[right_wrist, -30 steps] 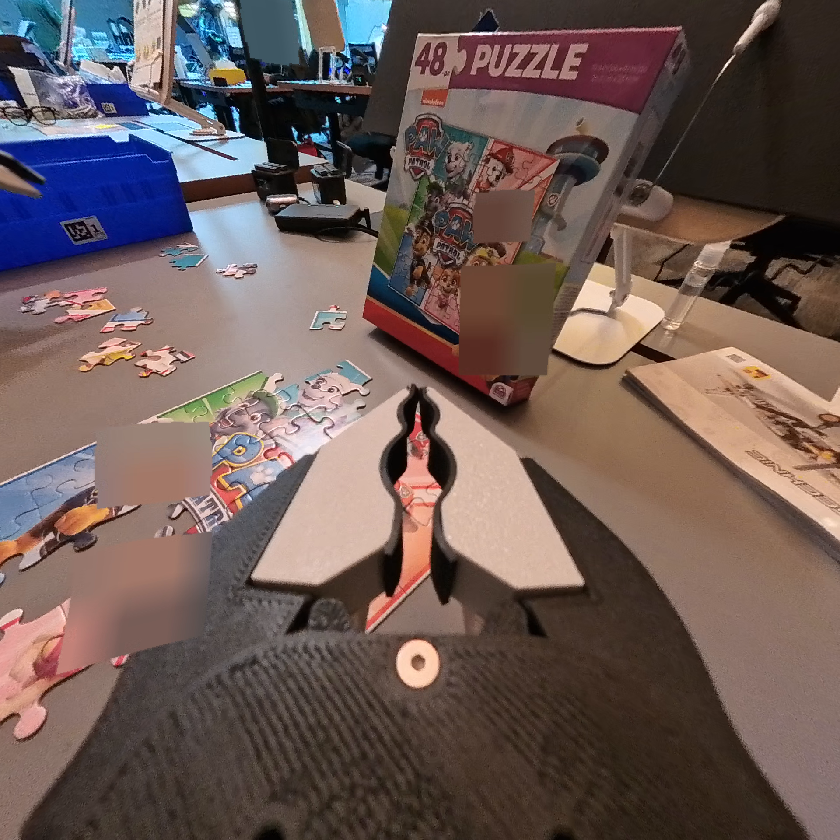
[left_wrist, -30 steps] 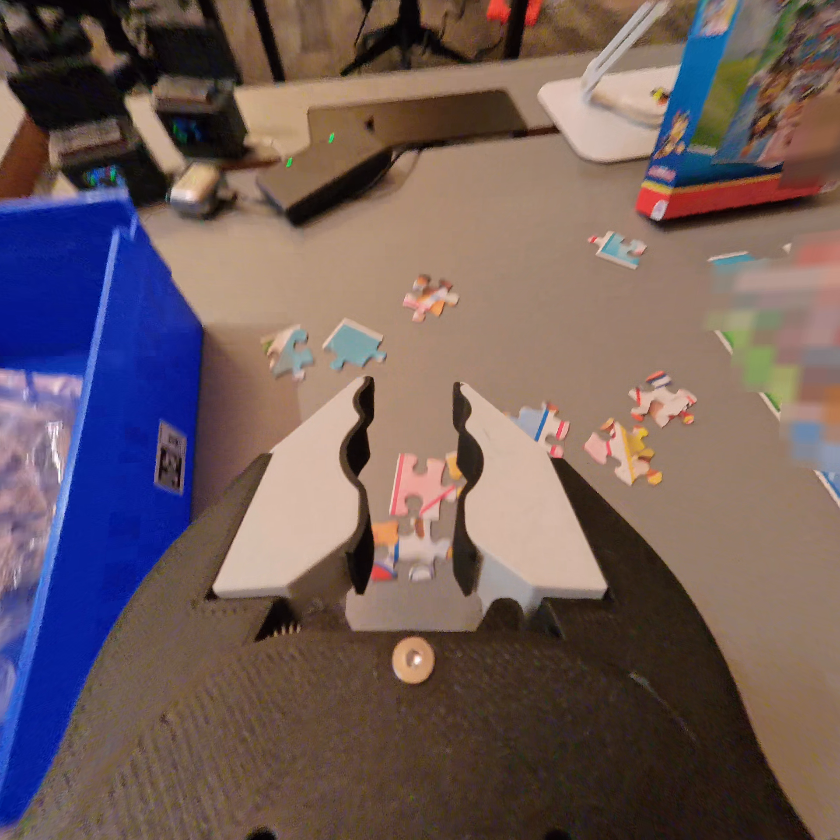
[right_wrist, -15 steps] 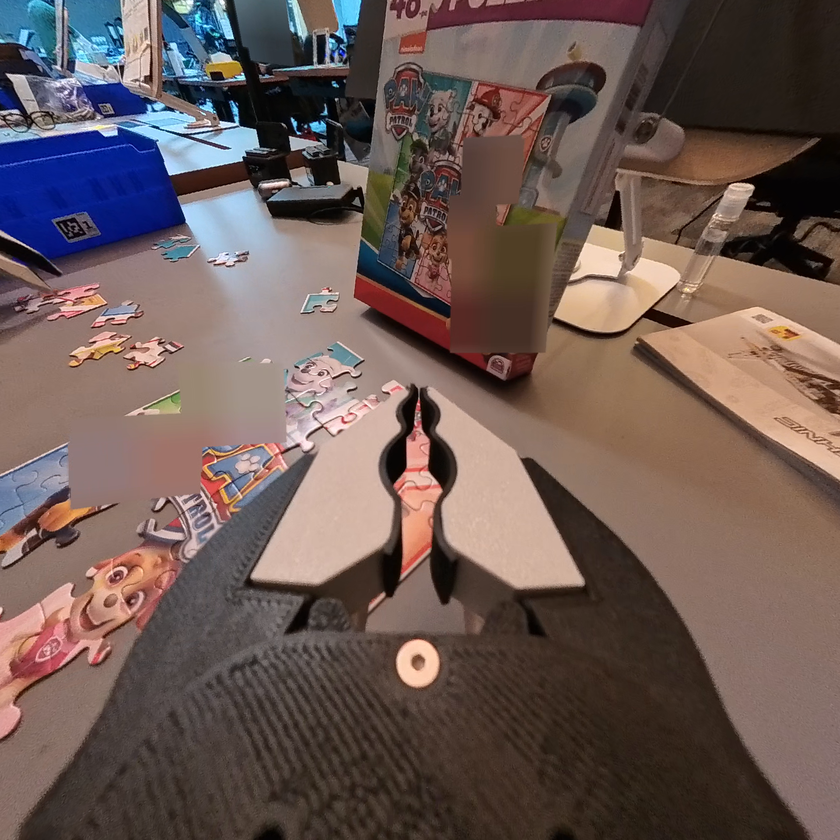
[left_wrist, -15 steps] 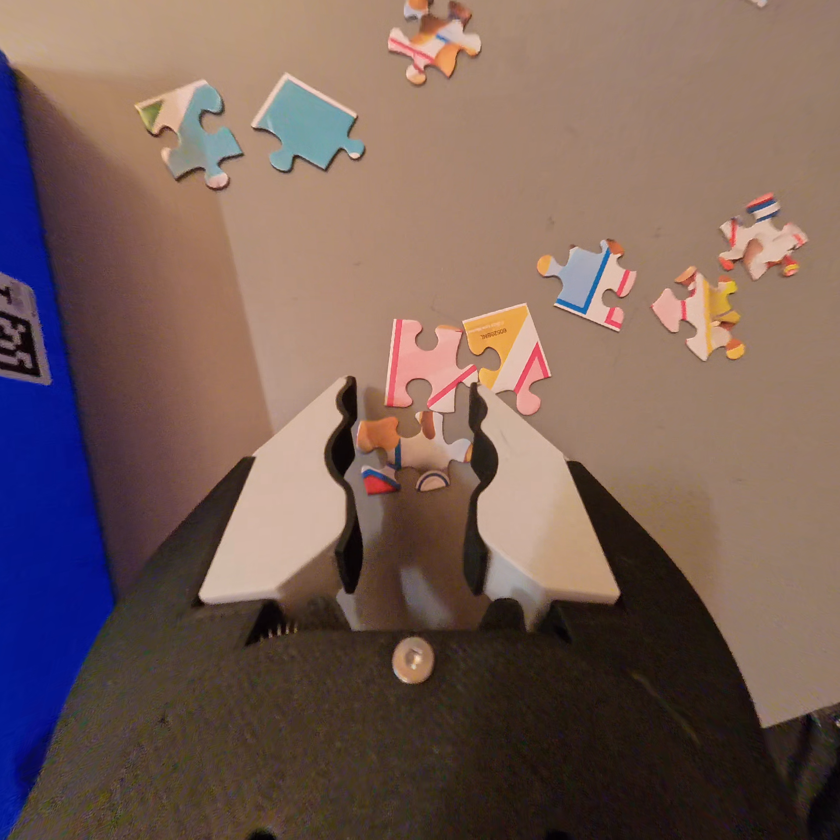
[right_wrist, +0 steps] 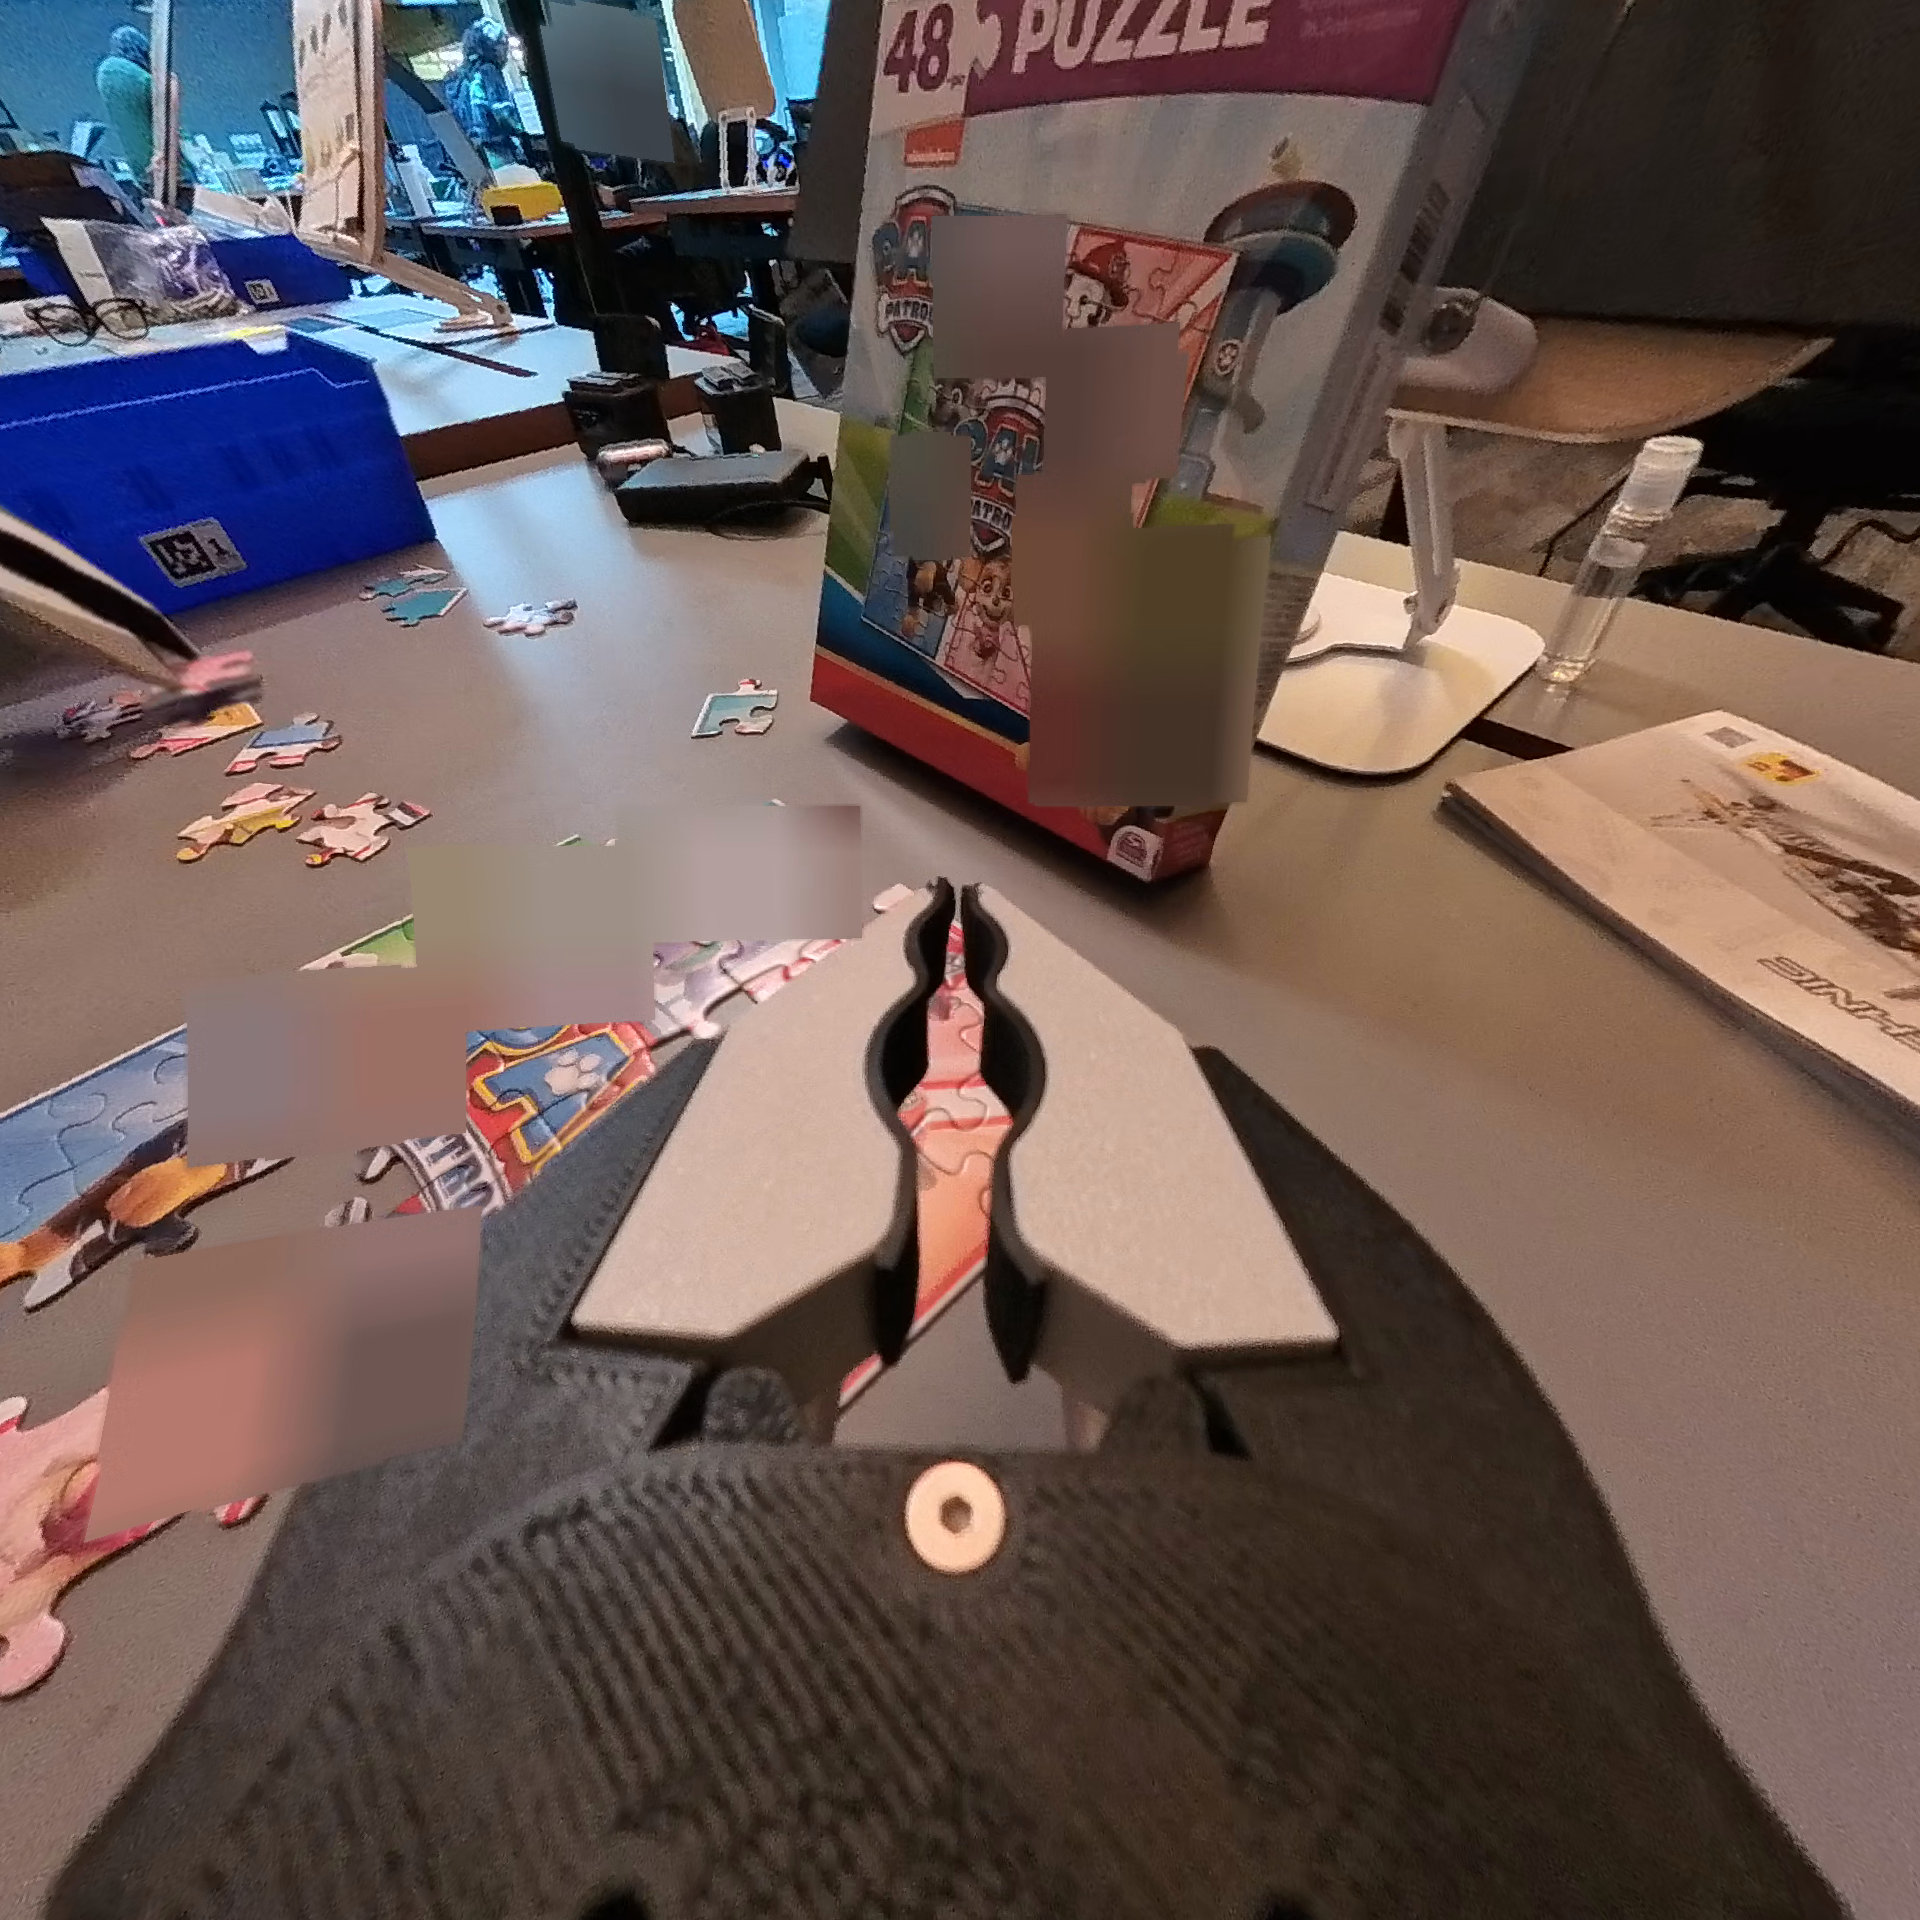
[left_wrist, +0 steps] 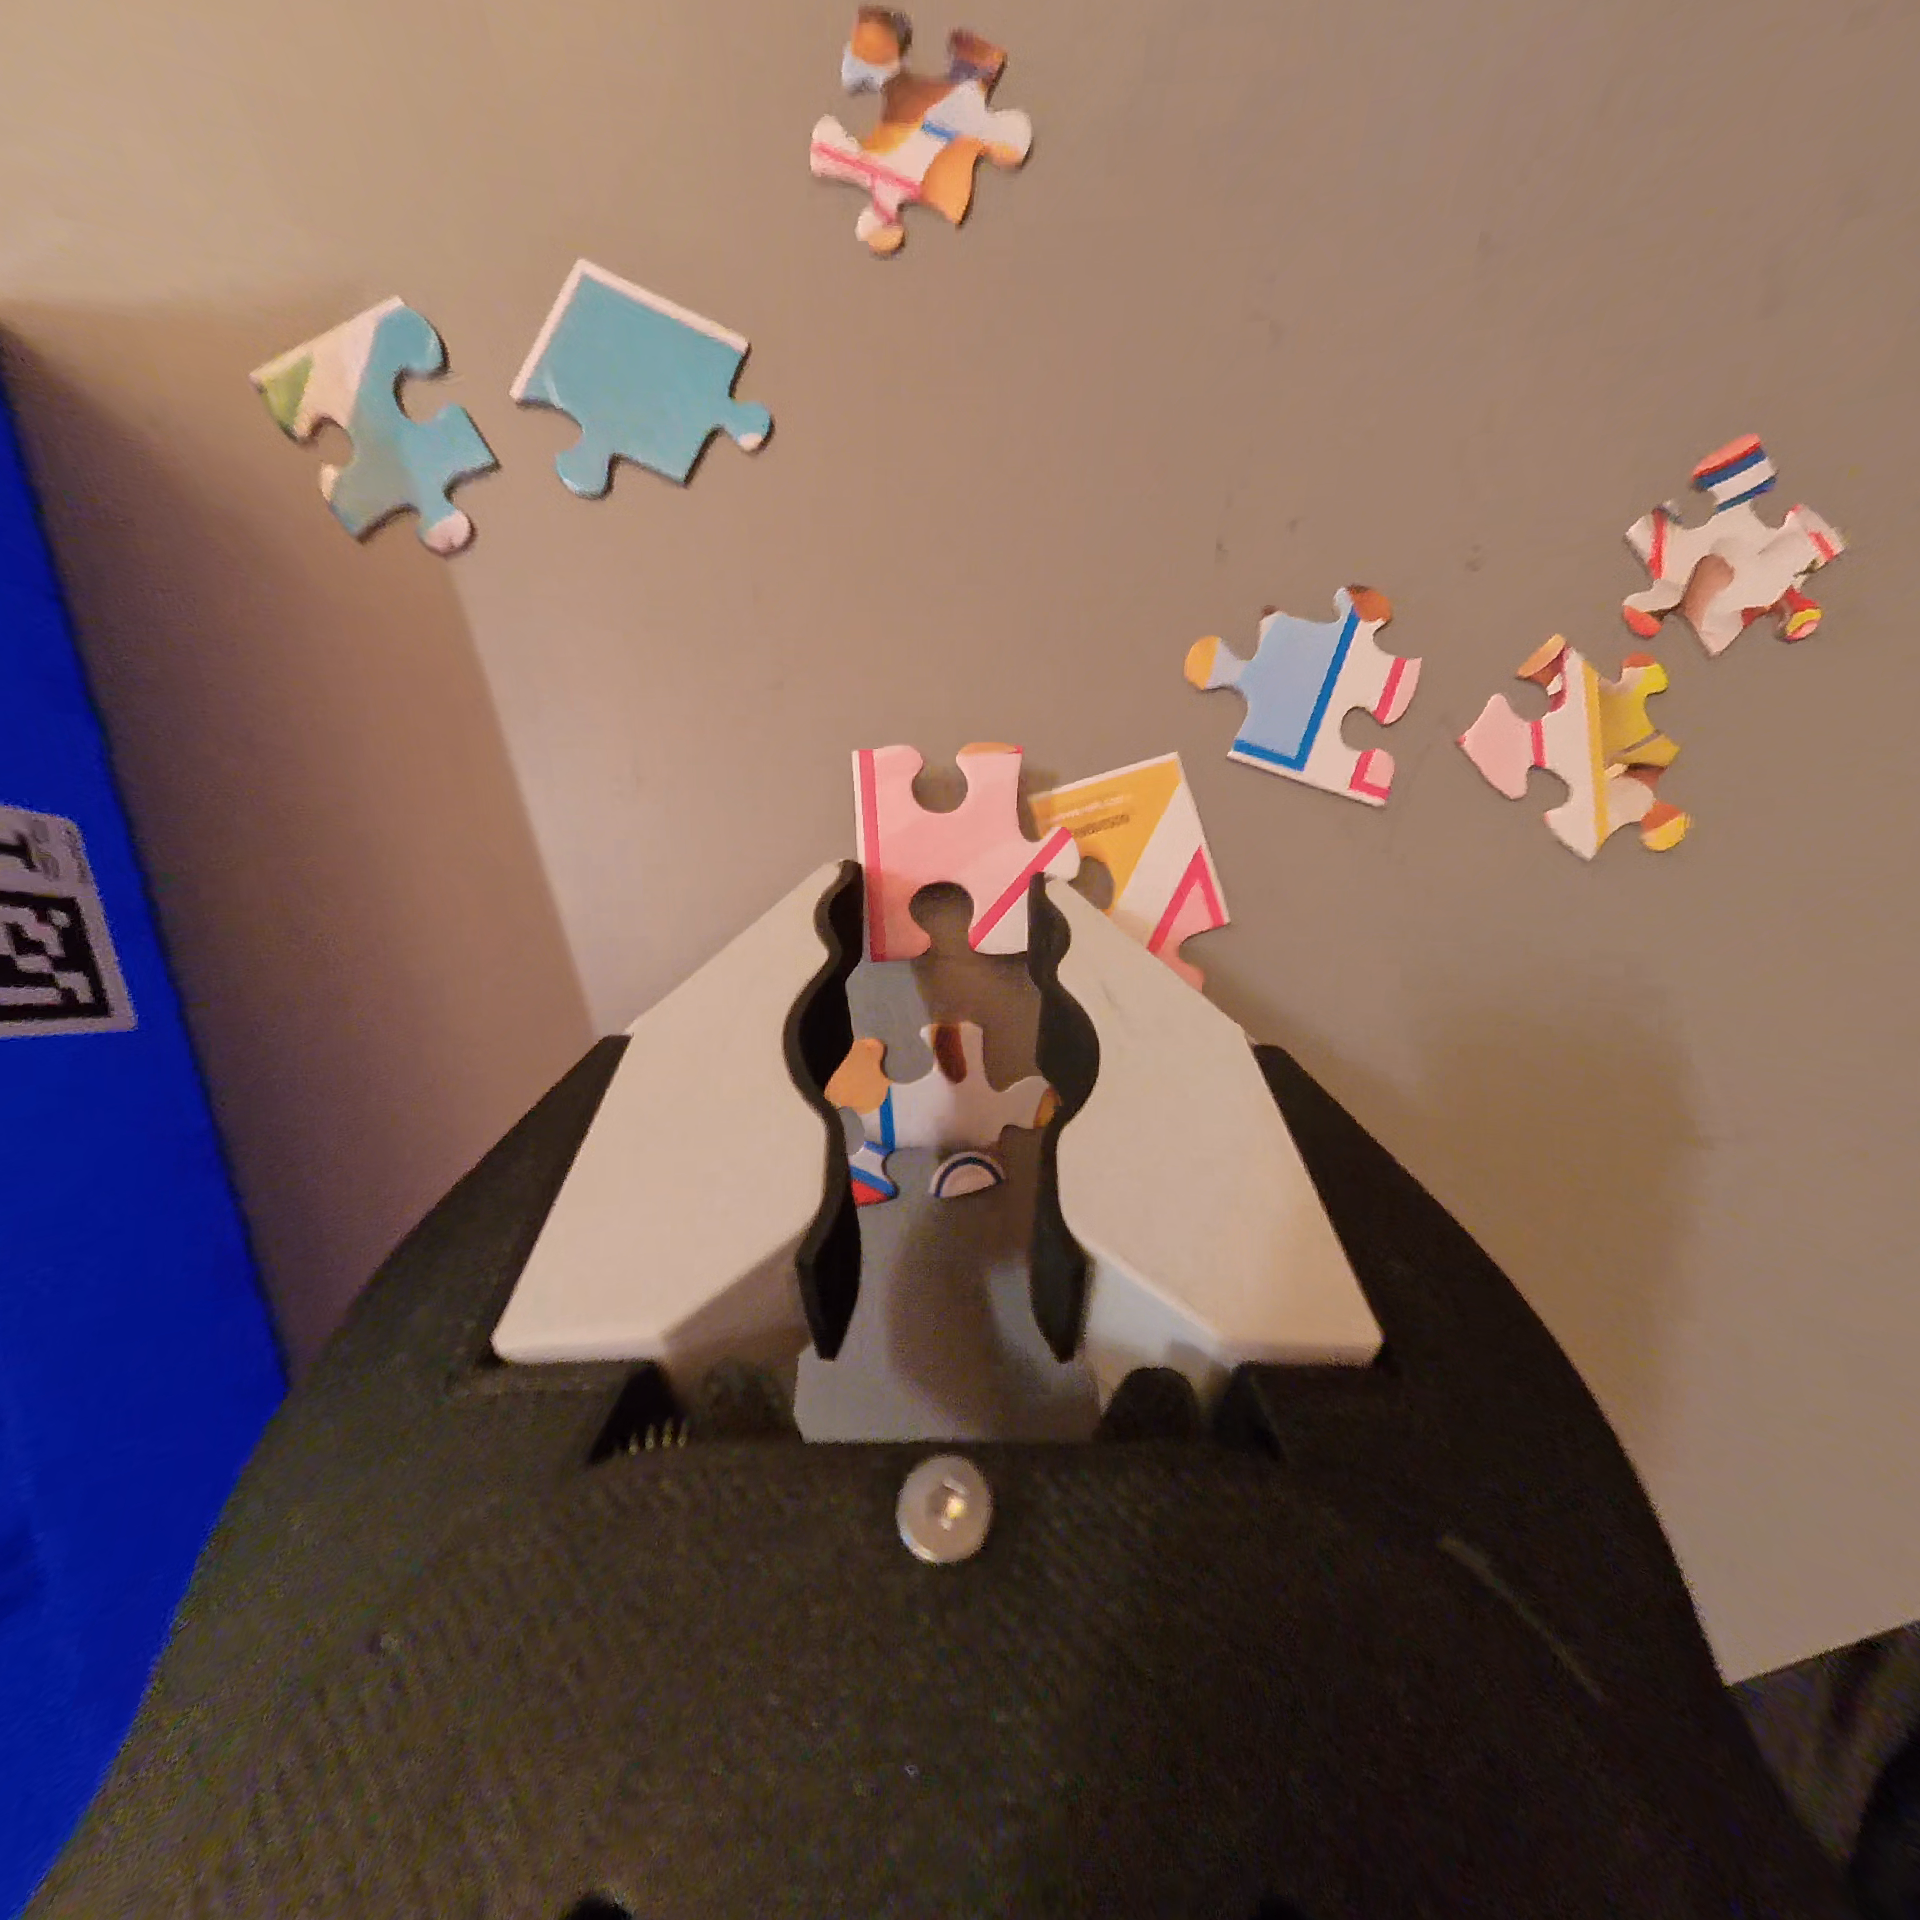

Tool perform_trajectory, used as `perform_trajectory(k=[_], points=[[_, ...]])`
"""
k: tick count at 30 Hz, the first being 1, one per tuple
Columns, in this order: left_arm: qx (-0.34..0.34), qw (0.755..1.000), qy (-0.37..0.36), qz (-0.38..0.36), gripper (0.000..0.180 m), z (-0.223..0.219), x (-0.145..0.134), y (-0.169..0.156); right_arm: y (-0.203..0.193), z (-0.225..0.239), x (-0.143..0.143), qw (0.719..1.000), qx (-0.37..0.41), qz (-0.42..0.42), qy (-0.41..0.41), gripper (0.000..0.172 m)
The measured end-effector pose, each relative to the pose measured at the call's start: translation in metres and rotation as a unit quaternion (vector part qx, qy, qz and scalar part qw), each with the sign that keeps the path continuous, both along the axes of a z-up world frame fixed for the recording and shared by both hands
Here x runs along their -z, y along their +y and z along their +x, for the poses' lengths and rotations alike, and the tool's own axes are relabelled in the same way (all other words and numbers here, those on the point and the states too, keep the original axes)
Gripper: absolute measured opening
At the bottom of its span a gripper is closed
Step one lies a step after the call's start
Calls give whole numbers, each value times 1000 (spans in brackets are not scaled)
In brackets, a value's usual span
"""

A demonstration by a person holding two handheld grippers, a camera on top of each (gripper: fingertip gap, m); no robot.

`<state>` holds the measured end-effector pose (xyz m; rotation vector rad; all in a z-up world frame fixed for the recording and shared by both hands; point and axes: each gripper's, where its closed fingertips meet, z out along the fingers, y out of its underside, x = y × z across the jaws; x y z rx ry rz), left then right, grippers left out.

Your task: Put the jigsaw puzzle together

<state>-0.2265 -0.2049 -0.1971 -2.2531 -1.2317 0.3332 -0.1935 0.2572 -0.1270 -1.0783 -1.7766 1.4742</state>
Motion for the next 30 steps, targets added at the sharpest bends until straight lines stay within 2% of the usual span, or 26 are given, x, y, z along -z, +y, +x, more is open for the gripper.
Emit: perform_trajectory(k=[5,10,16,24,27,30], points=[[33,997,50,38,30,4,-39,28,-5,1,-1,1000,-7,14,4,0],[104,989,64,86,29,21,-62,78,-8,2,-2,1000,-10,18,5,0],[214,967,40,130,29,54,-64,153,-8,3,-5,1000,-10,22,11,0],[316,938,9,140,29,100,-54,225,-17,6,-10,999,-20,38,22,0],[335,932,3,138,29,109,-46,243,-33,12,-8,997,-53,45,17,6],[346,929,4,133,29,114,-36,258,-64,24,-7,992,-117,43,4,11]])
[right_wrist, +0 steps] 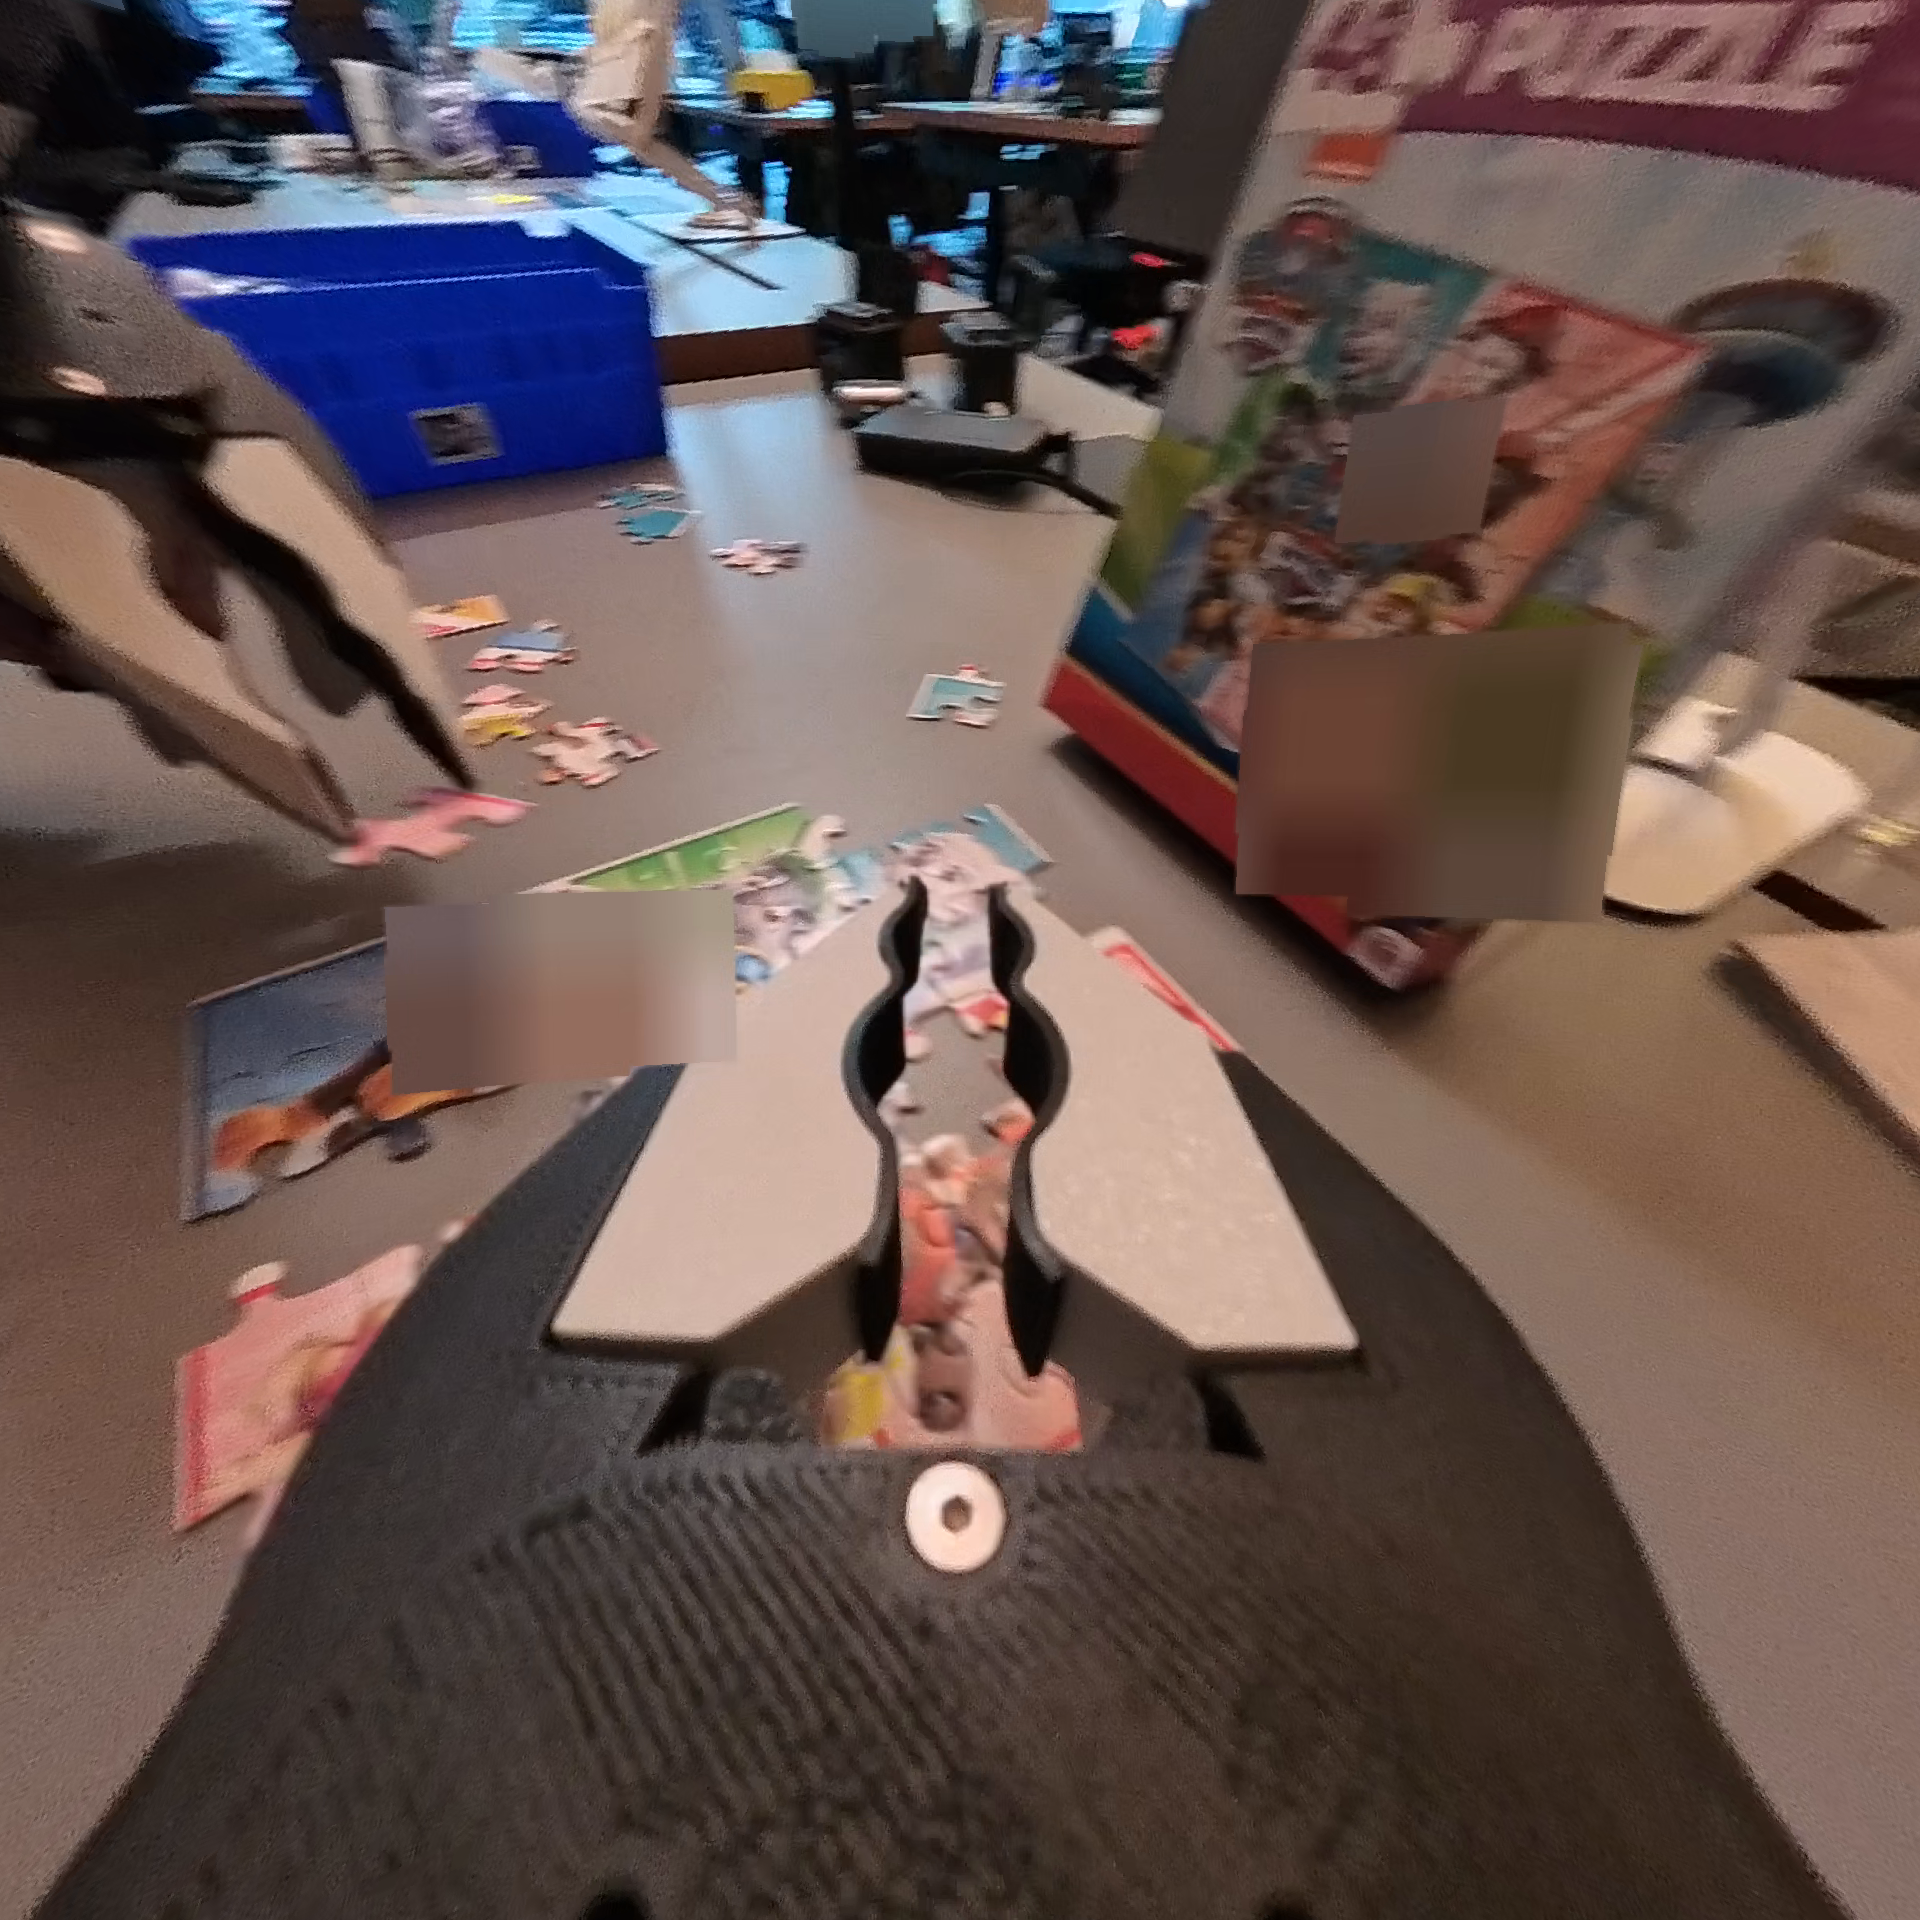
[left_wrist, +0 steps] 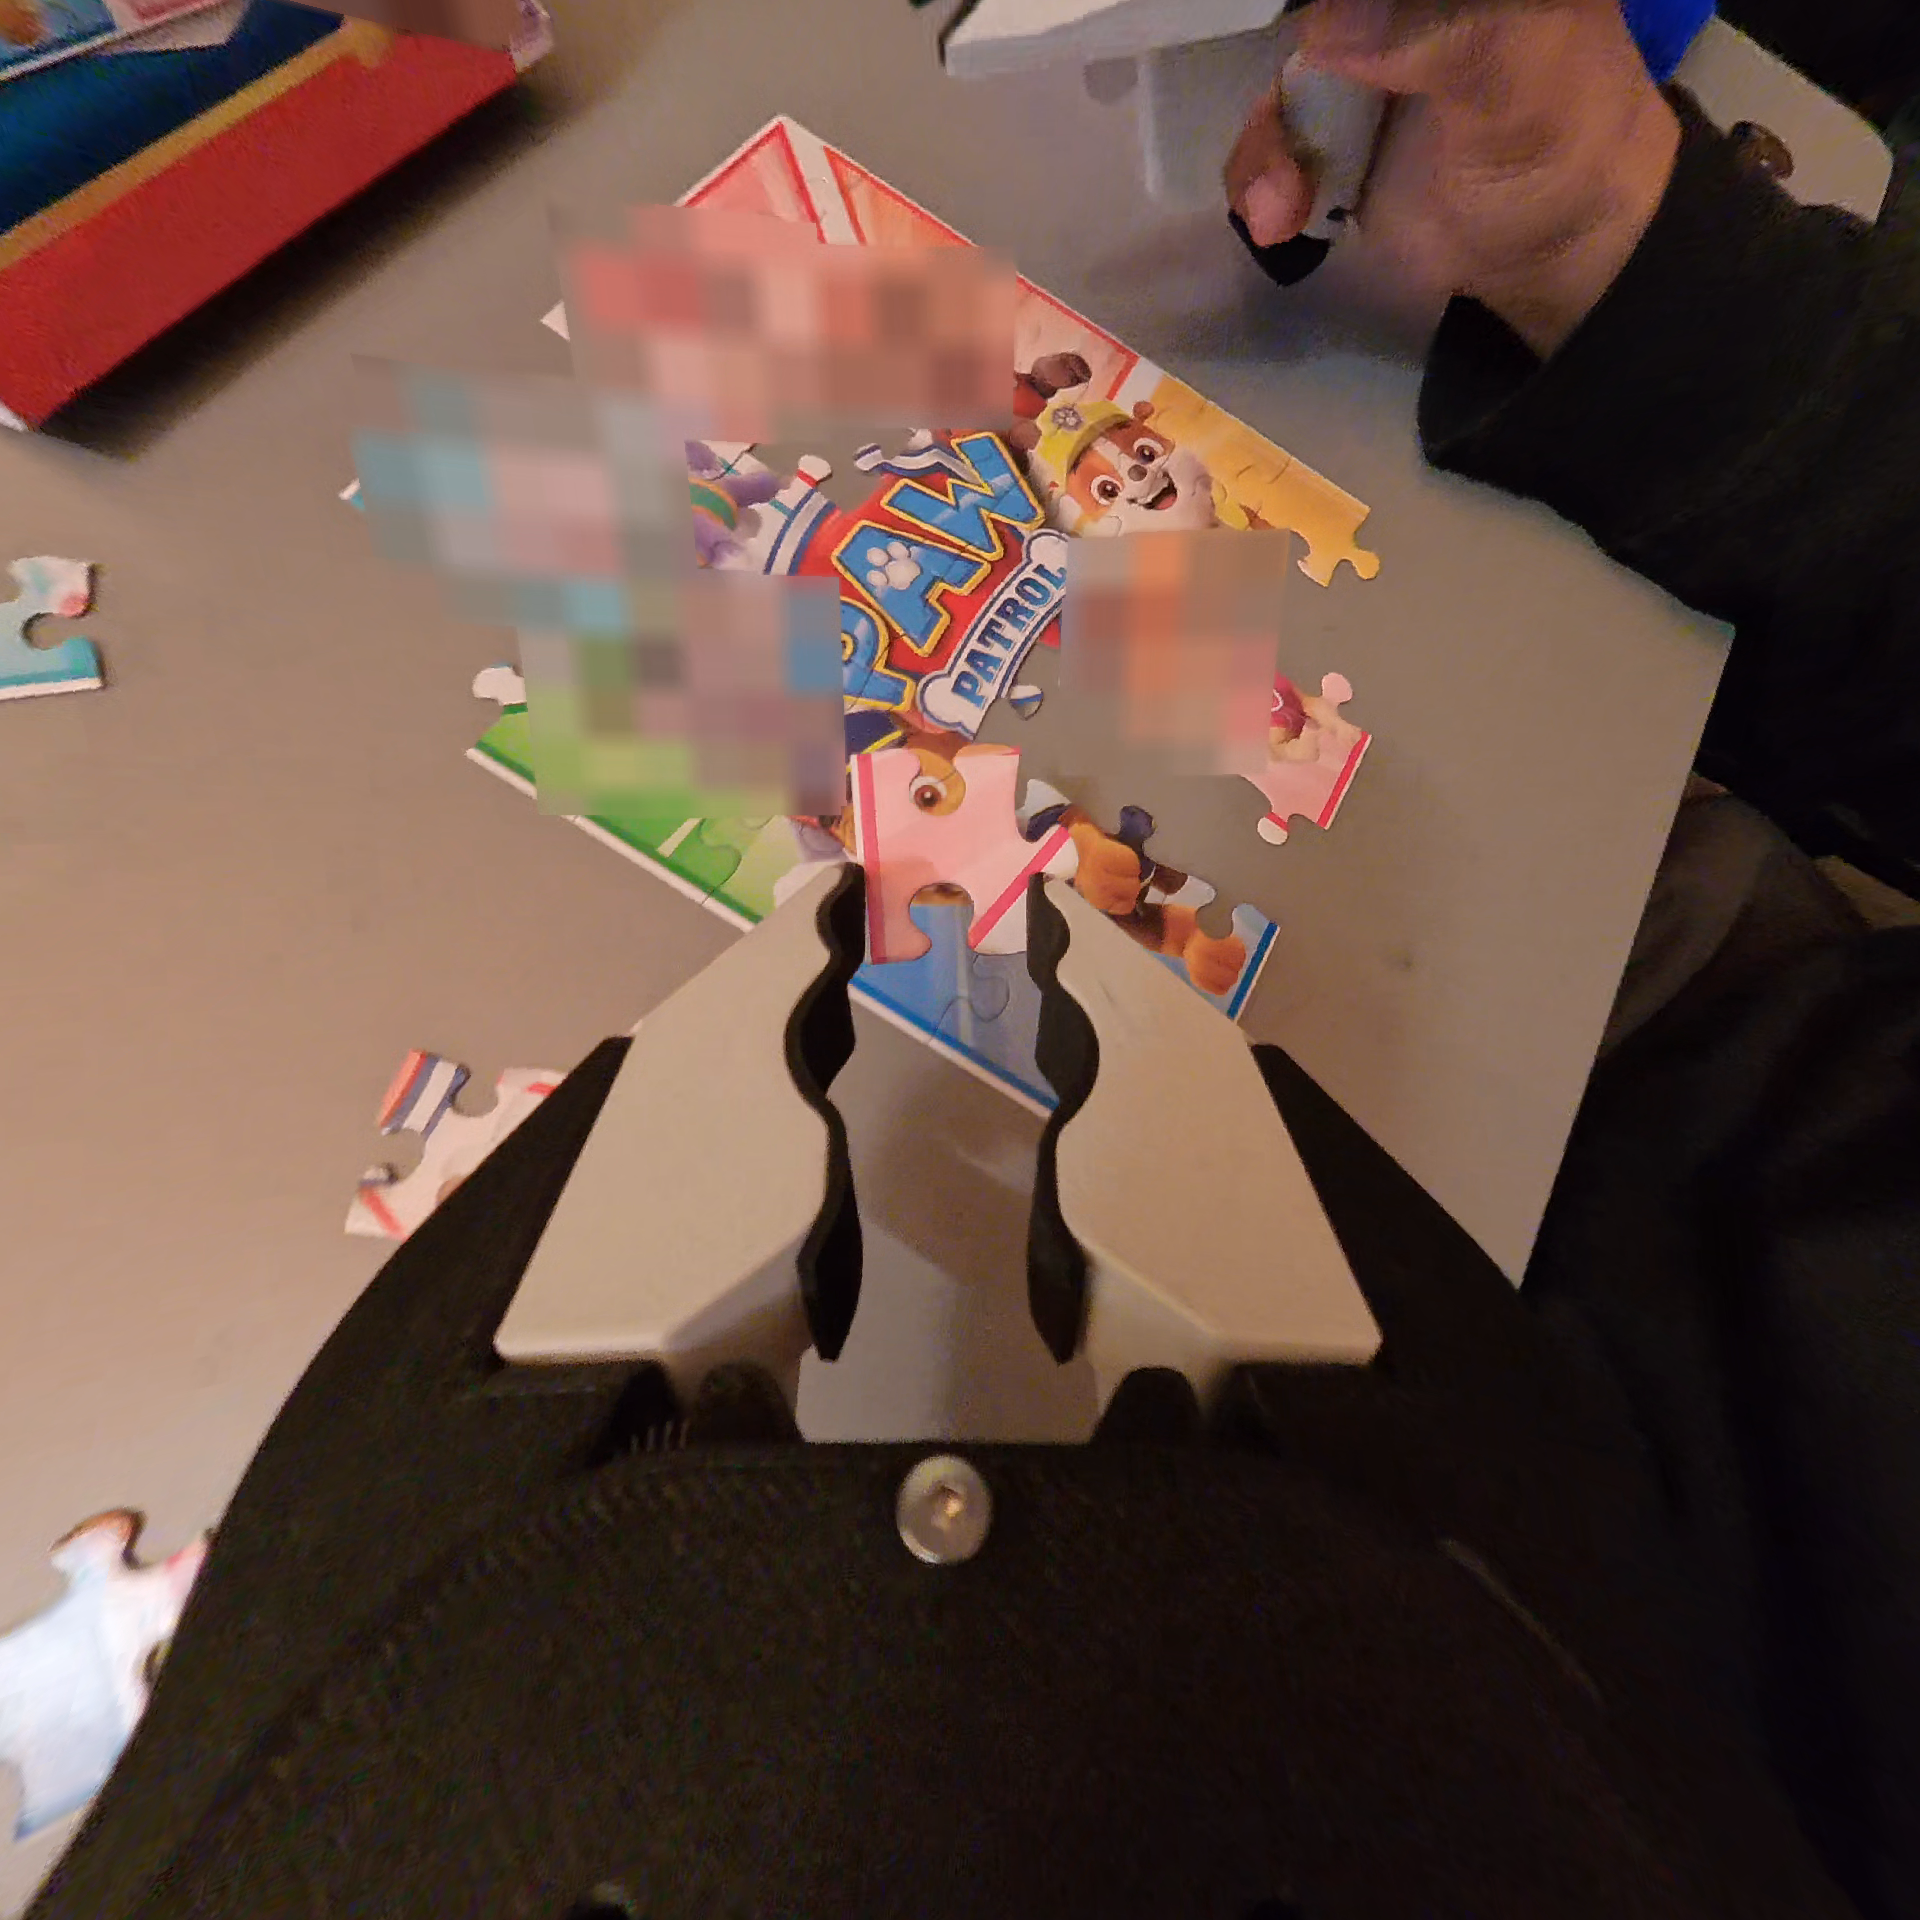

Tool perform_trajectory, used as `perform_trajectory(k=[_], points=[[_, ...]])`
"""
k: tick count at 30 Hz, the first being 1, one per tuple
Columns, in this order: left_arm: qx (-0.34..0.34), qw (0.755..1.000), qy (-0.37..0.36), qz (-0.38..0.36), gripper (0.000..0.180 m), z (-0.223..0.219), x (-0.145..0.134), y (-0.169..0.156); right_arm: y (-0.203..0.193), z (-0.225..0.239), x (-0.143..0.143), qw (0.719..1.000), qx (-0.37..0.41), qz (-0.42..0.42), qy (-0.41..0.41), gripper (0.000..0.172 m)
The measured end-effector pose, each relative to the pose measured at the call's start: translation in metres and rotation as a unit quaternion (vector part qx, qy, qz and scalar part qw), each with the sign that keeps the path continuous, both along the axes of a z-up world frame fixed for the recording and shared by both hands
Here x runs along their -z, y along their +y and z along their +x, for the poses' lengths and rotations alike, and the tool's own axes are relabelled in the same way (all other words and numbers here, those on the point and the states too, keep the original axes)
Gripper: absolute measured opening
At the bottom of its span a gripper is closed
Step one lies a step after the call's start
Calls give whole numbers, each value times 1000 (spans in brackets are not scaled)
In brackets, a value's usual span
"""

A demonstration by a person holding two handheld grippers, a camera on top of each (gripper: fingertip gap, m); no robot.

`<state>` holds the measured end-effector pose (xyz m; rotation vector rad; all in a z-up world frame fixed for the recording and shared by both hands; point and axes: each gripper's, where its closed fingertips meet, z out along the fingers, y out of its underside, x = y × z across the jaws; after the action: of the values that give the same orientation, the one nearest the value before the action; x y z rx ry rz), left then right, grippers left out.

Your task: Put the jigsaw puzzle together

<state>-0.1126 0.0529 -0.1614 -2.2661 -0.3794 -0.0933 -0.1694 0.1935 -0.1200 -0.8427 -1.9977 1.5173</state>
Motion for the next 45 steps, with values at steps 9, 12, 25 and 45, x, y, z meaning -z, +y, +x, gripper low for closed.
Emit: perform_trajectory(k=[9,12,25,45], points=[[20,999,17,31,7,10,-1,27,-87,47,26,983,-167,32,-74,21],[-2,999,41,-5,7,-4,9,16,-84,42,33,984,-148,68,-69,18],[-104,988,96,-60,25,-47,39,16,-56,22,12,996,-75,37,-40,13],[-95,993,25,-61,0,-54,41,29,-32,10,9,999,-33,27,-29,12]])
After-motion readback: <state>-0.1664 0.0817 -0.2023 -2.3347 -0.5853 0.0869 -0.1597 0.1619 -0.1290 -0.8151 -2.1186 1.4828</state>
